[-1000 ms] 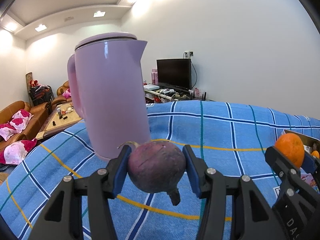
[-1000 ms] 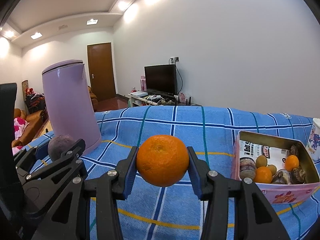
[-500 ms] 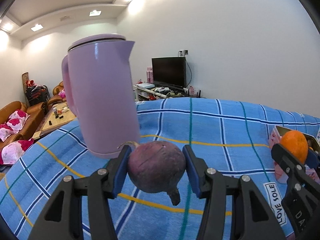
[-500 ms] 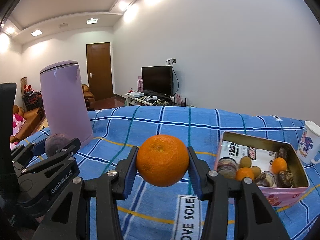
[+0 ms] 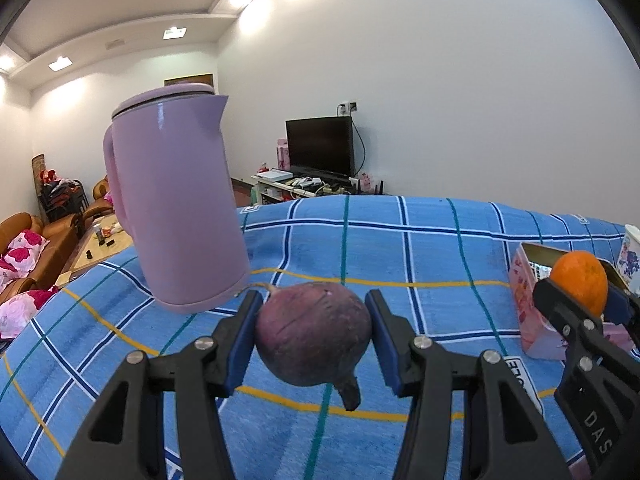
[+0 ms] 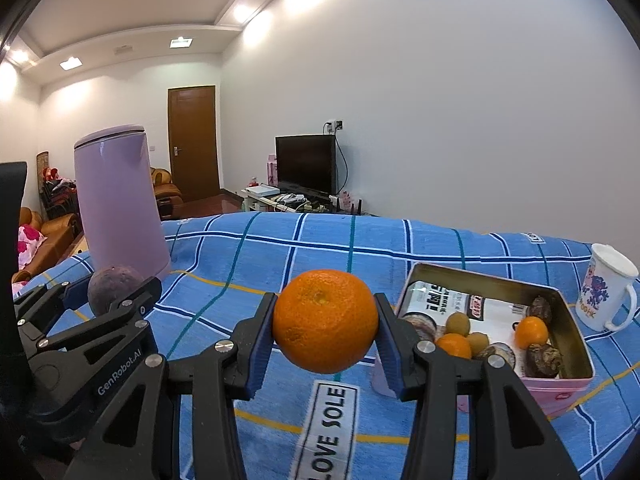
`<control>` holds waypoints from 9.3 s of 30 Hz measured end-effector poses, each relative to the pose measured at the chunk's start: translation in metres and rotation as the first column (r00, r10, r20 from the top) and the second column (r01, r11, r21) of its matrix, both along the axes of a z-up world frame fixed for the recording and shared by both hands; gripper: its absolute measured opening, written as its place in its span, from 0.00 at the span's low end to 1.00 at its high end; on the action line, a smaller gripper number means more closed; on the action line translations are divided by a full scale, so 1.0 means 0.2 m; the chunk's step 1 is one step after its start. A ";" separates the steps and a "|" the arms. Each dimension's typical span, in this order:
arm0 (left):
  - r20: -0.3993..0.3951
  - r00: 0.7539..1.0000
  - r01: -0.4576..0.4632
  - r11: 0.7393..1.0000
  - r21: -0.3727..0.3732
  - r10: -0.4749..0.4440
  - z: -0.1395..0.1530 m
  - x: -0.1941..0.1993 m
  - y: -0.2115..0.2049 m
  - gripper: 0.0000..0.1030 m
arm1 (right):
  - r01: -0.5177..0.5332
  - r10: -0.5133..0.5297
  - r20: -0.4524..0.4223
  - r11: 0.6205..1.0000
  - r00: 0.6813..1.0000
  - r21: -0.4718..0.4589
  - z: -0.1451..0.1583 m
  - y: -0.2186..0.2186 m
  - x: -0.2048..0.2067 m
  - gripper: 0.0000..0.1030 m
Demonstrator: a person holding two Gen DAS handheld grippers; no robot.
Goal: Organize fruits
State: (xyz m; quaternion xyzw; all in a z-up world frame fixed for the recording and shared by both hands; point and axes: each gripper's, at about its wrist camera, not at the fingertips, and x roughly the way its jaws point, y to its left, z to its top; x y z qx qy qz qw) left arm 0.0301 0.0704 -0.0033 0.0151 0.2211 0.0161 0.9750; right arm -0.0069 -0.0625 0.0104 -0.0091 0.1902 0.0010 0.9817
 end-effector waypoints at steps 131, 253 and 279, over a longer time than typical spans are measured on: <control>-0.035 0.956 0.287 0.951 -0.110 -0.293 0.09 0.20 -1.02 0.53 | 0.329 -0.327 -0.045 0.924 0.944 0.193 0.15 -1.02 0.05 0.47; 0.034 0.981 0.190 0.981 0.027 -0.191 0.04 -0.01 -0.91 1.00 | 0.247 -0.254 0.213 0.967 0.943 0.061 0.10 -0.95 -0.12 0.74; 0.103 0.973 0.206 0.978 0.031 -0.208 0.06 -0.23 -0.85 1.00 | 0.286 -0.289 0.301 0.957 0.909 0.057 0.12 -0.91 -0.46 0.79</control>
